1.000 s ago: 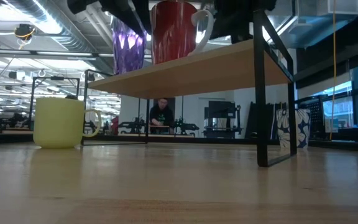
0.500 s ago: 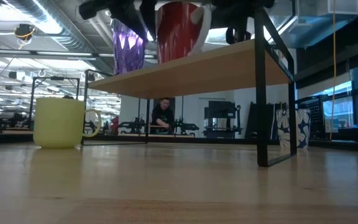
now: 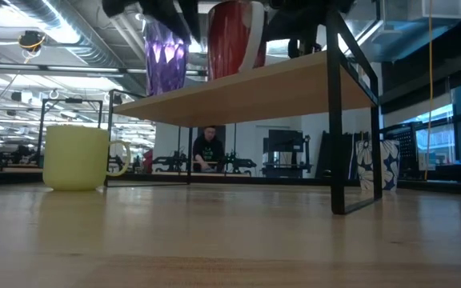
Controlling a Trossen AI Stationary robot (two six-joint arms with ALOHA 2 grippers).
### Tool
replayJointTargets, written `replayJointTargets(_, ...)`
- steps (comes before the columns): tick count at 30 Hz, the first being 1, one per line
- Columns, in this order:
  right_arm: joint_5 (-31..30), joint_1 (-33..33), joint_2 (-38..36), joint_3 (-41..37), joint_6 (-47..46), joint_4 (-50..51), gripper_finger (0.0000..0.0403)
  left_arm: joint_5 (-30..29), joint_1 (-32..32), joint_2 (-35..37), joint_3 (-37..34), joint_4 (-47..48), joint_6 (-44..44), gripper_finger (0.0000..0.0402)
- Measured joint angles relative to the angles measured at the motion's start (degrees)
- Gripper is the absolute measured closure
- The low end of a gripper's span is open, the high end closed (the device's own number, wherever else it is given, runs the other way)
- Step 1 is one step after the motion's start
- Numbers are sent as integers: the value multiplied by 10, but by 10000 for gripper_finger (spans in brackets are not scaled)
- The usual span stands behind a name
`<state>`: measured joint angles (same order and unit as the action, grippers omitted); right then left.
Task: Stack small to large cups/mugs on shelf
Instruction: Put the orange mug on the shelf
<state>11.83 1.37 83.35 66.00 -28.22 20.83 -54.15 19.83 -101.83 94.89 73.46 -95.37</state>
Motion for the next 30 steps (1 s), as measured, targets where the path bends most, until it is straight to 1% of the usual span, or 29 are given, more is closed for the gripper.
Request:
replayJointTargets(7,-9,-17,-17,0,4,7,398,-55,51,35,0,-5,-4,344)
replayJointTargets(15,-11,-18,-14,0,7,-10,400,-101,127,36,0,-78,-4,344)
replayJointTargets(18,-8,-22,-14,0,4,-18,400,-122,147,36,0,-89,-4,344)
replayJointTargets(22,-2,-24,-14,0,3,-19,400,-123,167,36,0,-102,-4,344)
replayJointTargets(30,32,-24,-14,0,-1,-51,400,-124,191,36,0,-120,-1,344)
